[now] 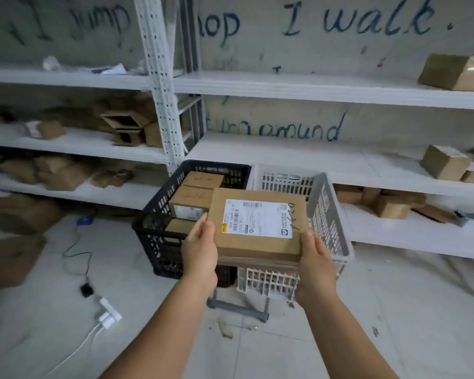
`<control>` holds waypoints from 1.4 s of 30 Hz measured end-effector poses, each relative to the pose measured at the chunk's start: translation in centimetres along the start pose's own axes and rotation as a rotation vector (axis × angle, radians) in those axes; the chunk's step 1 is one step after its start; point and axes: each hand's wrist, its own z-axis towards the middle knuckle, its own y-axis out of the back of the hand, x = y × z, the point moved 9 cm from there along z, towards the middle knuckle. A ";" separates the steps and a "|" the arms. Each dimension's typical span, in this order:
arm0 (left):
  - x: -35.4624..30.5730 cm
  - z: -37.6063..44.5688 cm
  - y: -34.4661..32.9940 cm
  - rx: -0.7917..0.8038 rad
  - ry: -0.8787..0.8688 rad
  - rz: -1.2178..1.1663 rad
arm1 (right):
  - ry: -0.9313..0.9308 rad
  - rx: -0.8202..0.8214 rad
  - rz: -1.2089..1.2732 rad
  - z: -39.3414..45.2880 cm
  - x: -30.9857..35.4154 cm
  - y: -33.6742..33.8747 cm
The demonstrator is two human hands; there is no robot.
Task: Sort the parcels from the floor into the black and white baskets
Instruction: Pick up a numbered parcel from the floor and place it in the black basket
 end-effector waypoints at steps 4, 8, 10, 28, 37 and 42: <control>-1.1 3.1 3.2 -0.076 0.007 0.019 | -0.030 0.077 -0.027 1.0 -0.5 -5.6; -2.3 7.0 4.8 -0.124 -0.008 0.061 | -0.051 0.152 -0.058 3.0 -1.0 -10.6; -2.9 9.7 5.0 -0.142 -0.022 0.099 | -0.065 0.194 -0.061 4.8 -1.0 -13.0; -0.9 31.4 4.2 -0.152 -0.039 1.192 | -0.397 0.478 -0.351 20.8 -10.2 -30.6; 5.8 36.1 3.8 0.172 0.186 1.508 | -0.571 0.419 -0.463 22.7 -16.0 -32.2; 7.2 38.1 4.4 0.256 0.176 1.511 | -0.598 0.314 -0.484 23.6 -19.4 -33.6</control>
